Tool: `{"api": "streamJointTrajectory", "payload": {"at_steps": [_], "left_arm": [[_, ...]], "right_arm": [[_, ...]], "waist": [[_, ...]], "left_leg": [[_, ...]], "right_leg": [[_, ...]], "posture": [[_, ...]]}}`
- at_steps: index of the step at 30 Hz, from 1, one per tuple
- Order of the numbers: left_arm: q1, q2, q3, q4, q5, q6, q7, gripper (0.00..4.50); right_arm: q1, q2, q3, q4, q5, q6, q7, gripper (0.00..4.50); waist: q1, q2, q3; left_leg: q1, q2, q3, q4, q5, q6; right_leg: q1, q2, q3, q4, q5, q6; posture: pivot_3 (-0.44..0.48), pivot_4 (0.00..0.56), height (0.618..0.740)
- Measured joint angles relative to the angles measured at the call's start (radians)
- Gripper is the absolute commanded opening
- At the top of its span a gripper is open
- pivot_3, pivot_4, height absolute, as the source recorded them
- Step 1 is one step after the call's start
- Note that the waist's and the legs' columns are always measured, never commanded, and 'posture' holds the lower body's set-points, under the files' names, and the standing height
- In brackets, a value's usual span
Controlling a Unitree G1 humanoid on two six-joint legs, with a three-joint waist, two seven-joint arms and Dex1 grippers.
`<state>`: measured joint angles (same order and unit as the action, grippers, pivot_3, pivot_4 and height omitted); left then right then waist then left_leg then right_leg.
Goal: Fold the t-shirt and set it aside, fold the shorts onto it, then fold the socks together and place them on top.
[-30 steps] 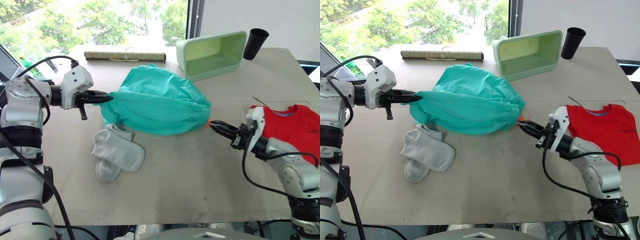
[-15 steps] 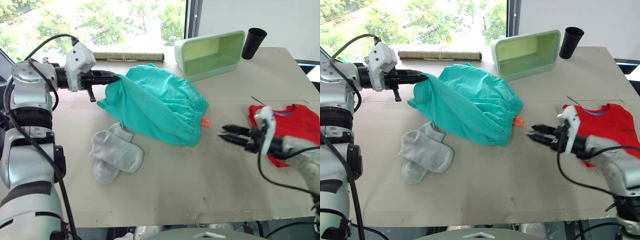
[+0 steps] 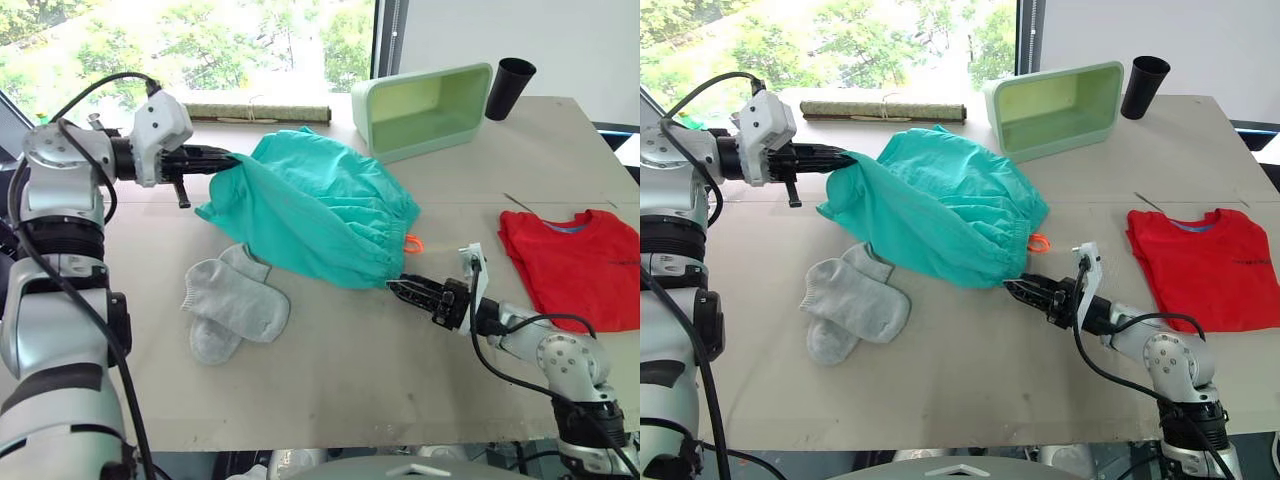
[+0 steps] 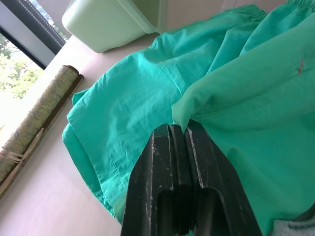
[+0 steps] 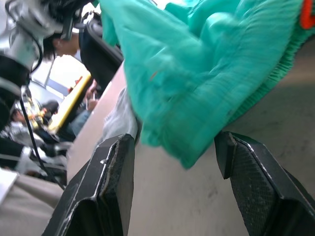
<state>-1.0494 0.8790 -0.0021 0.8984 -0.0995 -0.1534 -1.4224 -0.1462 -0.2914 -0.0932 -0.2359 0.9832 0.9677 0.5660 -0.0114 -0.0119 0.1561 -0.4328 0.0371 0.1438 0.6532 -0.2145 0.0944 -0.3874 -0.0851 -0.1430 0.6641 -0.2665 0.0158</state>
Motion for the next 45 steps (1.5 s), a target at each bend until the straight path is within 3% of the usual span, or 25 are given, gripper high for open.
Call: {"api": "streamJointTrajectory", "payload": {"at_steps": [3,4,5,6,7,14,21,23,25,27,30,34,35,36,39,41,45], "left_arm": [[0.003,0.0,0.0,-0.001,0.0,0.0,0.0,0.0],[0.004,0.0,0.0,-0.001,0.0,0.0,-0.001,0.0],[0.006,0.001,0.0,-0.001,0.0,0.0,0.0,0.0],[0.009,0.003,0.0,-0.001,0.001,0.0,0.0,0.0],[0.01,0.004,0.0,-0.001,0.001,0.0,0.0,0.0],[0.014,0.004,0.0,-0.001,0.0,0.003,-0.001,0.0],[0.088,0.01,-0.009,-0.149,-0.089,0.135,-0.131,0.0],[0.176,0.074,-0.063,-0.322,-0.218,0.268,-0.175,0.0],[0.279,0.199,-0.134,-0.511,-0.375,0.387,-0.188,0.0],[0.406,0.406,-0.225,-0.727,-0.578,0.455,-0.188,0.0],[0.37,0.435,-0.263,-0.776,-0.667,0.484,-0.189,0.0],[0.128,0.231,-0.27,-0.573,-0.589,0.446,-0.176,0.0],[-0.012,0.104,-0.265,-0.376,-0.497,0.39,-0.111,0.0],[-0.057,0.065,-0.261,-0.334,-0.473,0.371,-0.081,0.0],[-0.332,-0.1,-0.229,0.048,-0.293,0.143,0.17,0.0],[-0.463,-0.153,-0.203,0.185,-0.221,0.041,0.331,0.0],[-0.682,-0.233,-0.102,0.365,-0.15,-0.088,0.633,0.0]], "right_arm": [[-0.025,0.044,-0.009,0.02,0.022,0.007,-0.041,1.91],[-0.032,0.042,-0.011,0.019,0.024,0.008,-0.048,1.37],[-0.035,0.039,-0.016,0.019,0.025,0.008,-0.049,1.11],[-0.033,0.035,-0.023,0.019,0.025,0.008,-0.049,0.35],[-0.033,0.033,-0.025,0.019,0.025,0.007,-0.049,0.06],[-0.033,-0.066,-0.055,-0.04,0.039,0.004,-0.022,0.06],[-0.076,-0.4,-0.189,-0.118,0.1,0.014,0.14,0.06],[-0.05,-0.544,-0.261,-0.148,0.159,0.053,0.227,0.06],[-0.009,-0.633,-0.338,-0.185,0.226,0.091,0.294,0.06],[0.065,-0.695,-0.411,-0.219,0.343,0.147,0.36,0.06],[0.083,-0.745,-0.438,-0.226,0.442,0.188,0.393,0.06],[-0.062,-0.782,-0.406,-0.158,0.382,0.138,0.398,0.06],[-0.198,-0.767,-0.322,-0.074,0.263,0.06,0.377,0.06],[-0.242,-0.762,-0.299,-0.04,0.221,0.026,0.365,0.06],[-0.585,-0.667,-0.111,0.261,-0.124,-0.259,0.311,0.06],[-0.763,-0.601,-0.061,0.445,-0.279,-0.435,0.263,0.06],[-1.103,-0.474,-0.02,0.807,-0.486,-0.809,0.205,0.06]], "waist": [[-0.002,0.0,0.0],[-0.001,0.0,0.0],[0.0,0.0,0.0],[0.001,0.0,0.0],[0.001,0.0,0.0],[0.0,0.0,0.0],[0.002,0.002,0.001],[0.0,0.002,0.002],[-0.007,-0.001,0.002],[-0.015,0.0,0.002],[0.002,0.006,0.005],[0.032,0.007,0.004],[0.035,0.007,0.004],[0.036,0.006,0.005],[0.023,0.005,0.005],[0.012,0.004,0.005],[-0.004,0.004,0.006]], "left_leg": [[0.0,0.0,0.0,0.0,0.0,0.0],[0.0,0.0,0.0,0.0,0.0,0.0],[0.0,0.0,0.0,0.0,0.0,0.0],[0.0,0.0,0.0,0.0,0.0,0.0],[0.0,0.0,0.0,0.0,0.0,0.0],[0.0,0.0,0.0,0.0,0.0,0.0],[0.0,-0.001,0.0,-0.001,0.0,0.0],[0.0,0.0,0.0,-0.002,0.0,0.0],[0.001,0.001,0.0,-0.005,0.0,0.0],[0.003,0.001,0.0,-0.006,0.0,0.0],[0.003,0.001,-0.001,-0.004,0.0,0.0],[0.0,0.0,-0.003,0.001,-0.004,0.001],[0.001,0.0,-0.003,0.006,-0.004,0.002],[-0.003,0.0,-0.004,0.007,-0.004,0.002],[-0.014,-0.001,-0.001,0.013,-0.002,0.01],[-0.023,-0.002,0.005,0.013,-0.001,0.01],[-0.025,-0.01,0.011,-0.005,-0.001,0.01]], "right_leg": [[0.0,0.0,0.0,0.0,0.0,0.0],[0.0,0.0,0.0,0.0,0.0,0.0],[0.0,0.0,0.0,0.0,0.0,0.0],[0.0,0.0,0.0,0.0,0.0,0.0],[0.0,0.0,0.0,0.0,0.0,0.0],[0.0,0.0,0.0,0.0,0.0,0.0],[0.0,-0.001,0.0,-0.001,0.0,0.0],[0.0,-0.001,0.001,-0.002,0.0,0.0],[0.001,0.0,0.001,-0.003,0.0,-0.001],[0.001,-0.001,0.001,-0.003,-0.001,-0.002],[0.001,-0.002,0.0,-0.002,-0.001,-0.001],[0.001,-0.003,-0.004,-0.003,-0.003,-0.004],[0.002,-0.002,-0.004,-0.002,-0.002,-0.004],[0.0,-0.002,-0.005,-0.003,-0.002,-0.004],[-0.01,-0.002,-0.002,-0.002,0.003,0.005],[-0.019,-0.002,0.005,-0.001,0.01,0.009],[-0.029,-0.002,0.003,-0.003,0.008,0.012]], "posture": [[0.0,0.15,0.74],[0.0,0.15,0.74],[0.0,0.15,0.74],[0.0,0.15,0.74],[0.0,0.15,0.74],[0.0,0.15,0.74],[0.0,0.15,0.74],[0.0,0.15,0.74],[0.0,0.15,0.74],[0.0,0.15,0.74],[0.0,0.15,0.74],[0.0,0.15,0.74],[0.0,0.15,0.74],[0.0,0.15,0.74],[0.0,0.15,0.74],[0.0,0.15,0.74],[0.0,0.15,0.74]]}}
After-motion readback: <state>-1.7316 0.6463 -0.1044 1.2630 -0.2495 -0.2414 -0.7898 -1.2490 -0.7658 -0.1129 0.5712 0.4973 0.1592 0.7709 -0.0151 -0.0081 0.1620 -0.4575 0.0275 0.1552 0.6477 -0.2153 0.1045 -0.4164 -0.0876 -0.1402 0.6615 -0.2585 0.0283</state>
